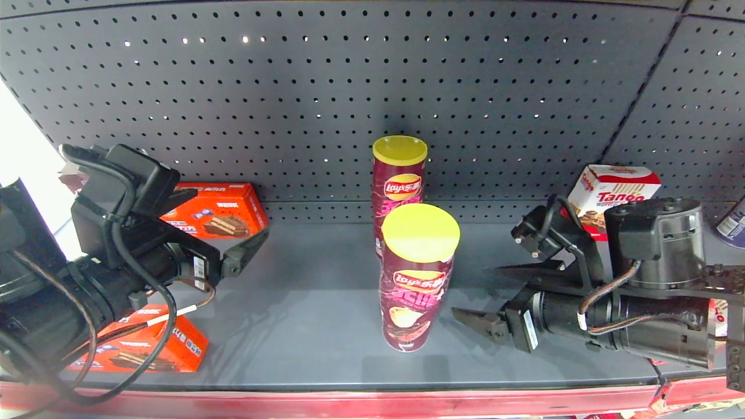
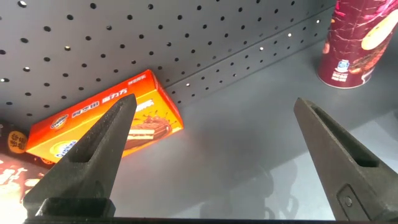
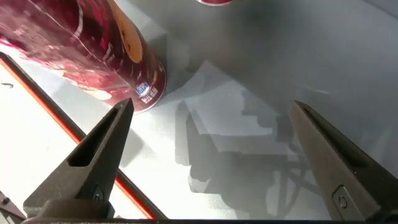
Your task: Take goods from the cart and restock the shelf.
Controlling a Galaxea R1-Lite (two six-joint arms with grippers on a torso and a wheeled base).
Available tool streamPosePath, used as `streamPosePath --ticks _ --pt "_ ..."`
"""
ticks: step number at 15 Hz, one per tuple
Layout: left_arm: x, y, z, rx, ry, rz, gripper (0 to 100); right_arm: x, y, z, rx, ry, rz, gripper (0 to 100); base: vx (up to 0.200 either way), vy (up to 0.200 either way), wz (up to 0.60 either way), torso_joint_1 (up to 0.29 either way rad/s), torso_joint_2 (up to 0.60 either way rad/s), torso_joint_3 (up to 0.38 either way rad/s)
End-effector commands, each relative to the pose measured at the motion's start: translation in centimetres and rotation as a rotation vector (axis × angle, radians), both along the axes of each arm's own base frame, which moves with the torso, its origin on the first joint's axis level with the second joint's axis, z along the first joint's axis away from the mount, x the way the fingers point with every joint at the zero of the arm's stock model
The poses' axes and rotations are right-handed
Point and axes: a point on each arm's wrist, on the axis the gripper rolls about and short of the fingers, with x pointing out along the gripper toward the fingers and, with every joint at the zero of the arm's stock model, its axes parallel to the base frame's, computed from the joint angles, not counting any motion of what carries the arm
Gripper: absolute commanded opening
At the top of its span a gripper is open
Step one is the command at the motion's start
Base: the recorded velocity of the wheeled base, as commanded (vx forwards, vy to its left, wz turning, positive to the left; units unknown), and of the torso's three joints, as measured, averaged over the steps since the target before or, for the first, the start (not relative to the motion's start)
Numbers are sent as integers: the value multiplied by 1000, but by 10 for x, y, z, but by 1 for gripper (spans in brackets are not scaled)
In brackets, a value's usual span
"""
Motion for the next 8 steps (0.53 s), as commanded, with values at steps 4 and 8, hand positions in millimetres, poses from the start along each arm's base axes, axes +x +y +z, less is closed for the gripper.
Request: streamPosePath --ticks 4,8 --pt "0 0 -1 1 3 0 100 9 10 2 4 -6 10 100 0 0 0 0 0 0" --pt "0 0 -1 1 3 2 100 17 18 2 5 -7 16 100 0 0 0 0 0 0"
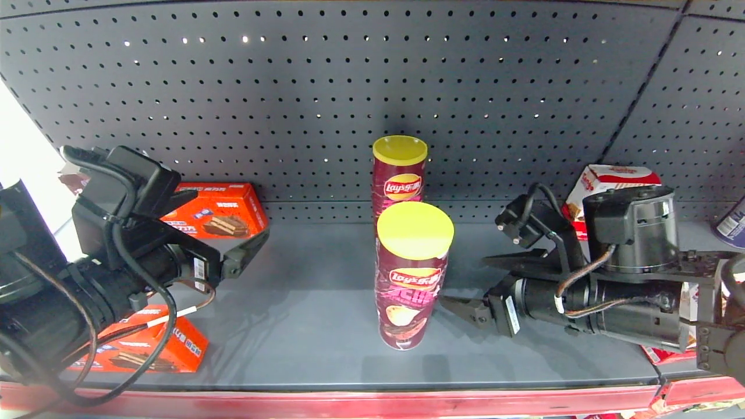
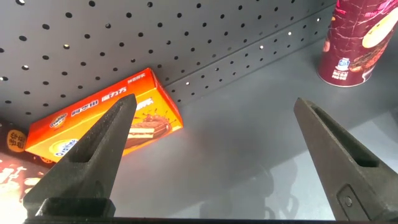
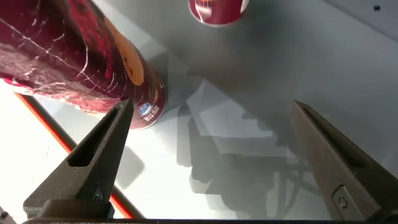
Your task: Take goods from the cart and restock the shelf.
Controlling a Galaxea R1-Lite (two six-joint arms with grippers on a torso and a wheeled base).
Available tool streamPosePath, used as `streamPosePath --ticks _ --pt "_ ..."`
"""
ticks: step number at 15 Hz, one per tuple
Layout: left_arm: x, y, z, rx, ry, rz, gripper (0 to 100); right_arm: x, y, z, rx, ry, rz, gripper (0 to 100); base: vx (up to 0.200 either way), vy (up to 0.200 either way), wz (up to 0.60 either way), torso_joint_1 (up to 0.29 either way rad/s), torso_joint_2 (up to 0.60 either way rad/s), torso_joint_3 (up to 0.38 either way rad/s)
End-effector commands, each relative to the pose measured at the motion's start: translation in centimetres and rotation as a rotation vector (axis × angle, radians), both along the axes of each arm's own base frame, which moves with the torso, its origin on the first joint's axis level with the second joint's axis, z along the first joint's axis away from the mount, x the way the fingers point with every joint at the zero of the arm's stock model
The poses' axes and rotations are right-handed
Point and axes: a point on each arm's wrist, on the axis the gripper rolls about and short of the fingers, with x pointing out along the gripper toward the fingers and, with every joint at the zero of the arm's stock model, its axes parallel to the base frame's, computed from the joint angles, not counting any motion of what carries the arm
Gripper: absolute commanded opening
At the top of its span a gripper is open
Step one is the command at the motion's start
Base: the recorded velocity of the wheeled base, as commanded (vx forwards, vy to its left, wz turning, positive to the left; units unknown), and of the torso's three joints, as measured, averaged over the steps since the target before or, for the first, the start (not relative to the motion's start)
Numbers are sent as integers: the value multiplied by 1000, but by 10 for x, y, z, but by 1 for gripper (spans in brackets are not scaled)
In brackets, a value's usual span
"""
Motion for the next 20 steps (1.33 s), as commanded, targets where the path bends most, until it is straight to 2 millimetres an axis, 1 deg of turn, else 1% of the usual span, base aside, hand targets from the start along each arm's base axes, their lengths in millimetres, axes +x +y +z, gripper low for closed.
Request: streamPosePath --ticks 1,3,5,7,9,10,12,13,14,15,16,17,18,19,20 --pt "0 0 0 0 0 1 100 4 5 -3 -6 8 6 100 0 0 0 0 0 0" --pt "0 0 0 0 0 1 100 3 8 -4 -7 9 15 100 0 0 0 0 0 0" --pt "0 0 0 1 1 1 100 2 6 -4 -7 9 12 100 0 0 0 0 0 0" --pt "0 0 -2 2 6 1 100 1 -2 4 16 -18 -7 100 0 0 0 0 0 0" --pt "-2 0 -1 2 6 -1 100 -3 -15 18 48 -61 -37 100 0 0 0 0 0 0" --pt "-6 2 3 -3 -10 -1 100 -5 -22 25 62 -81 -52 100 0 0 0 0 0 0" --pt "-21 7 16 -22 -69 3 100 -20 -45 52 122 -168 -98 100 0 0 0 0 0 0" --pt "-26 9 19 -27 -80 3 100 -25 -51 58 137 -192 -108 100 0 0 0 0 0 0" --pt "-38 13 26 -37 -109 3 100 -40 -64 70 167 -242 -125 100 0 0 0 0 0 0" --pt "-59 20 37 -60 -174 7 100 -69 -85 82 215 -323 -166 100 0 0 0 0 0 0" --pt "-67 23 40 -67 -196 7 100 -80 -92 85 227 -350 -188 100 0 0 0 0 0 0" --pt "-95 31 44 -93 -268 -5 100 -119 -115 84 271 -415 -208 100 0 0 0 0 0 0" --pt "-114 37 39 -104 -299 -13 100 -142 -129 77 297 -451 -217 100 0 0 0 0 0 0" --pt "-135 44 30 -115 -334 -18 100 -166 -144 66 324 -487 -223 100 0 0 0 0 0 0" --pt "-159 53 16 -125 -371 -21 100 -187 -156 48 337 -504 -223 100 0 0 0 0 0 0"
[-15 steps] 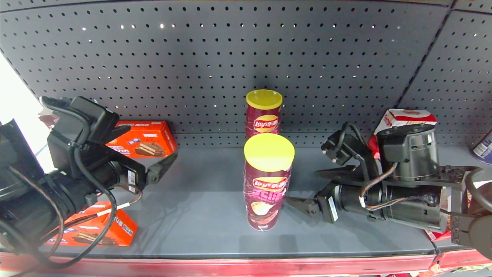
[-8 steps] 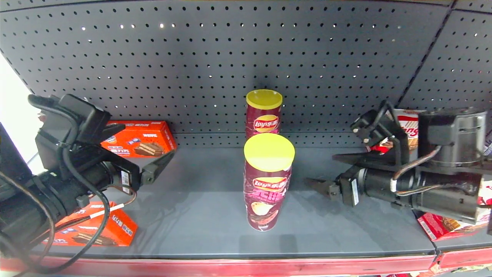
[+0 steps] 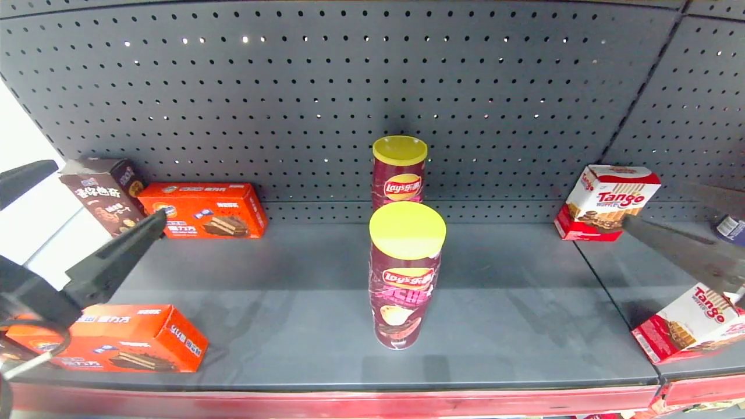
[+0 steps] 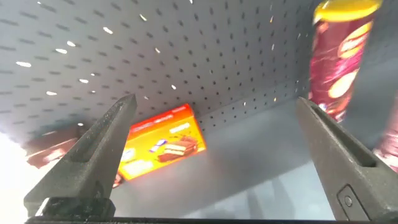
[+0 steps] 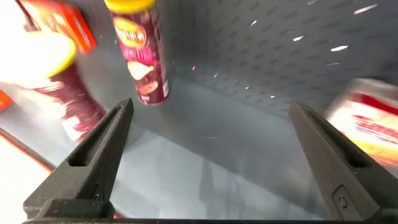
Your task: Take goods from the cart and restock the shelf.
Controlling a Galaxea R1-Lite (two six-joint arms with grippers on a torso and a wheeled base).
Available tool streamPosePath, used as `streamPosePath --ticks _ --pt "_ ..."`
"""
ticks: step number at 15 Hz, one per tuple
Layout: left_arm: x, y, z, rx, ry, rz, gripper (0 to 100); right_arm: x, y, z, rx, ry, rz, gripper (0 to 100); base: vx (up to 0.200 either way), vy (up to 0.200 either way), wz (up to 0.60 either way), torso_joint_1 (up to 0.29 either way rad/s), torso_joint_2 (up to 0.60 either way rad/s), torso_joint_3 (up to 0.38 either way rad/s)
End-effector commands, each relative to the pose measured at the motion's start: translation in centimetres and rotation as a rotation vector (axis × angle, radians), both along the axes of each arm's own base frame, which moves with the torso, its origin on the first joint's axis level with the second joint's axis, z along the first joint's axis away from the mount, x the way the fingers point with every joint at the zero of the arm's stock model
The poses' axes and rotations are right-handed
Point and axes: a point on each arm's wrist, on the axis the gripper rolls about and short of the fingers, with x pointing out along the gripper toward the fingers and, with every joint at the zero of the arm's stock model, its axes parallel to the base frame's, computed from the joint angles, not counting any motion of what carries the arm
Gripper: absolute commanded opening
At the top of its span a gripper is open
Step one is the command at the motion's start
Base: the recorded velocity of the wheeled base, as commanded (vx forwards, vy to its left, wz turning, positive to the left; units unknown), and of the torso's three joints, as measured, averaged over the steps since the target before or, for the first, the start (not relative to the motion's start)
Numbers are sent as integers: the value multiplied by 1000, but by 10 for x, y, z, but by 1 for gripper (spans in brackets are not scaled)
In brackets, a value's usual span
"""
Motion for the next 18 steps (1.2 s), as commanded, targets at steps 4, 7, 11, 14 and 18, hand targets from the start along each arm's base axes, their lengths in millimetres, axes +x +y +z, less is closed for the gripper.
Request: streamPosePath --ticks 4,7,11,14,18 --pt "-131 46 -58 -36 -115 2 100 -124 -74 -90 68 -108 -19 100 0 0 0 0 0 0" --pt "-162 56 -100 36 -7 4 100 -147 -87 -127 21 -27 -13 100 0 0 0 0 0 0" --pt "-149 51 -127 80 97 4 100 -135 -81 -180 -56 117 5 100 0 0 0 0 0 0" --pt "-137 47 -159 162 199 7 100 -134 -80 -183 4 163 -30 100 0 0 0 0 0 0" --pt "-128 42 -157 174 333 176 100 -119 -68 -178 -22 365 -343 100 0 0 0 0 0 0"
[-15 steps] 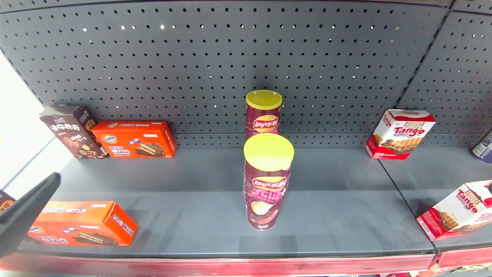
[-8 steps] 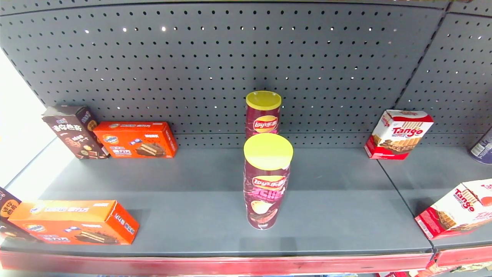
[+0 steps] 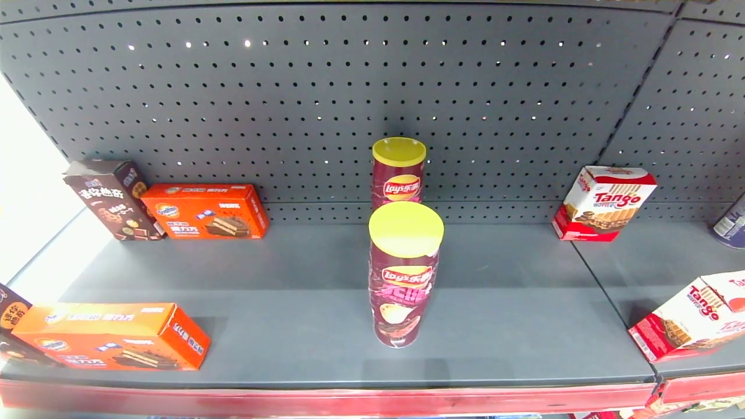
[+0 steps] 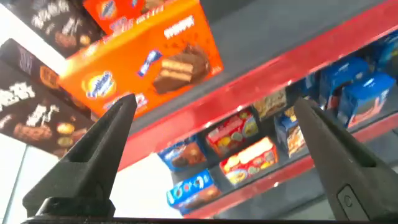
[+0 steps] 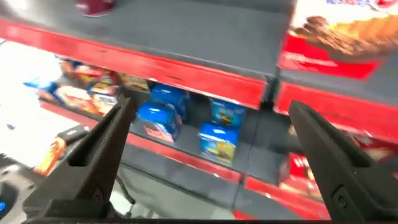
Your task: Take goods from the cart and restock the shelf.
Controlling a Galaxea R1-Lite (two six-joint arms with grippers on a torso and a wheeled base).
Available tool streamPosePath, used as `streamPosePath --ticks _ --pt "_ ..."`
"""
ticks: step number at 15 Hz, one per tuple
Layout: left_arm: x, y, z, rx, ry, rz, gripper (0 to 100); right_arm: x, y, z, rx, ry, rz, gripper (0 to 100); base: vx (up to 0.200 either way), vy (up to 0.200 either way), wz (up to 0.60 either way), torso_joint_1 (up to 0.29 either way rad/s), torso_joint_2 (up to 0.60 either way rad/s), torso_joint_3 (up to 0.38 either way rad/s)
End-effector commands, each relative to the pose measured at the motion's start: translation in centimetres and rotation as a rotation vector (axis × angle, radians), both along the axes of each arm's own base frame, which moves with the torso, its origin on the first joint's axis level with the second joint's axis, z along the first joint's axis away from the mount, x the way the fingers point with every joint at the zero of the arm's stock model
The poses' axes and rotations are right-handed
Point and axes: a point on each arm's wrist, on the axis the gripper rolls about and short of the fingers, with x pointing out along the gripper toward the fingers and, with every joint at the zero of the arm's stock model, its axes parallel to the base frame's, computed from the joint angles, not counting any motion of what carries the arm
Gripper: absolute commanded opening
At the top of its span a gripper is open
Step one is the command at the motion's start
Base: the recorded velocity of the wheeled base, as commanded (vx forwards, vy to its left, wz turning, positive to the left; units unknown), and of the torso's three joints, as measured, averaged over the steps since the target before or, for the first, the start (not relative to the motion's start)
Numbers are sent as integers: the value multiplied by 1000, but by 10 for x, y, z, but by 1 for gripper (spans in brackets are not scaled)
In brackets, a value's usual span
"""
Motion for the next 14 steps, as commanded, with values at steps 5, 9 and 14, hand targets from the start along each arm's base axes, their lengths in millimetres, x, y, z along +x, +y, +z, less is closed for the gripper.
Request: streamPosePath --ticks 5,9,14 --pt "6 -11 -1 -3 40 277 100 7 10 -6 79 -23 -440 100 0 0 0 0 0 0" --pt "8 -13 -4 -8 19 159 100 8 13 -12 -11 -16 -225 100 0 0 0 0 0 0" --pt "7 -14 -3 -123 58 118 100 9 12 -12 -2 -20 -313 100 0 0 0 0 0 0"
